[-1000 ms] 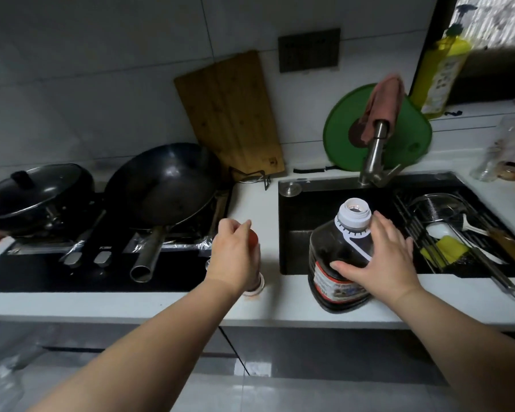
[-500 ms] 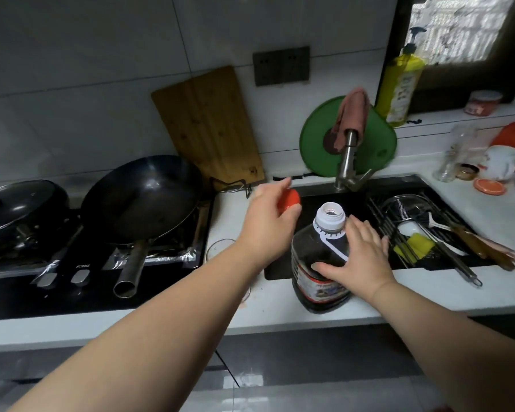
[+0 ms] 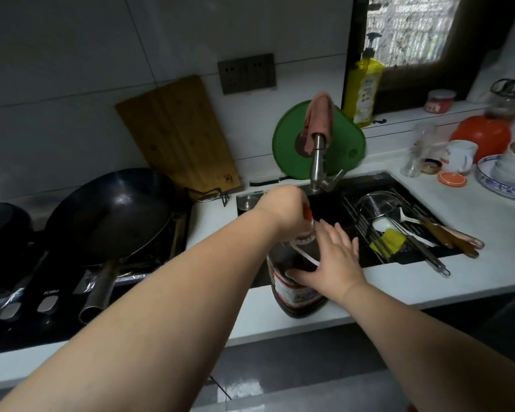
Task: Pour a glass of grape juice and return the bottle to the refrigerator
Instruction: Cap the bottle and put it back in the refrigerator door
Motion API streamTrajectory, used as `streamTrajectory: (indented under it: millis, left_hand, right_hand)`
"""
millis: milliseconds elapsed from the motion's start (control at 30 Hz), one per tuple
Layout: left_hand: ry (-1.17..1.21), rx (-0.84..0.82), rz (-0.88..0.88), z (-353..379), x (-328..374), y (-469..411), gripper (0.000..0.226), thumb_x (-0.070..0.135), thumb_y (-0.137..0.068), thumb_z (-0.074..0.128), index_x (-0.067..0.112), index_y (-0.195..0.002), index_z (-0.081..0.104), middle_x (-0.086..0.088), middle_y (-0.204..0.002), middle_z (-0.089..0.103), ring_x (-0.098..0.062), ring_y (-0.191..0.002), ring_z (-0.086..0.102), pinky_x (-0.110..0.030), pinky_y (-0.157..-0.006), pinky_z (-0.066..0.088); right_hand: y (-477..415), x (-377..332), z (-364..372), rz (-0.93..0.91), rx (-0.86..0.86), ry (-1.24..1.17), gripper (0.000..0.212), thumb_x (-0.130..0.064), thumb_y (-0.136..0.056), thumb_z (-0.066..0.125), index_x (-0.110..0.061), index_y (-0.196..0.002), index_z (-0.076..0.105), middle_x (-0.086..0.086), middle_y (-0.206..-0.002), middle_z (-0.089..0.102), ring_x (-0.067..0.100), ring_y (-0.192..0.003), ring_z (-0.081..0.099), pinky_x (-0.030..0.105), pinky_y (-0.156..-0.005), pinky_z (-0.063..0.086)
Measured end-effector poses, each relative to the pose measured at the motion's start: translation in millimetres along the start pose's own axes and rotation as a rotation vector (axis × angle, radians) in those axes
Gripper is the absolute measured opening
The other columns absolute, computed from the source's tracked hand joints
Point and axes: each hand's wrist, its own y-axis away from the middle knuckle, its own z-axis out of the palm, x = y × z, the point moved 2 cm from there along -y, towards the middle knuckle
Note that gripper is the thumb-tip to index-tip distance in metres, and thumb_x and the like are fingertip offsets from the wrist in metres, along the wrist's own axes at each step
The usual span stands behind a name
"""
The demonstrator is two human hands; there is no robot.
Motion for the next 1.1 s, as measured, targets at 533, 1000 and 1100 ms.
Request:
streamTrajectory:
  millis: [533,1000,1100]
  left_hand:
    - [-0.251,-0.044,0.056,-4.7,-2.0,-12.0,0.032,0.046,-0.082,0.057,0.019,-0.094,0.07,-0.002,-0.082,0.065,-0.023,-0.077,0.061,-0.035,-0.07,0.055]
    - [-0.264,-0.117,0.184,-10.1,1.6,-6.8,0.031,0.038,-0.09,0.056,0.026,-0.117,0.066,0.002,-0.108,0.065,-0.024,-0.107,0.053,-0.041,-0.094,0.038]
    - [-0.366,0.008,0.03,-7.0,6.2,-3.3,0.044,0.063,-0.087,0.049,0.027,-0.108,0.064,0.004,-0.097,0.053,-0.026,-0.115,0.041,-0.056,-0.103,0.022]
  right_hand:
    - [-24.8,-30.5,-12.6,0.248,0.058,-0.302,0.088,-0.068,-0.064,0.074,-0.035,-0.139,0.04,0.0,-0.15,0.04,0.031,-0.148,0.013,0.058,-0.117,0.008]
    - [-20.5,-24.6,-3.7,0.22,0.059,-0.333,0.069,-0.059,-0.075,0.071,-0.036,-0.133,0.041,-0.009,-0.152,0.037,0.029,-0.15,0.004,0.058,-0.117,-0.004]
    - [-22.1,-24.9,0.0,0.232,0.046,-0.333,0.072,-0.059,-0.075,0.07,-0.036,-0.137,0.042,-0.01,-0.156,0.031,0.026,-0.15,0.0,0.057,-0.118,-0.004]
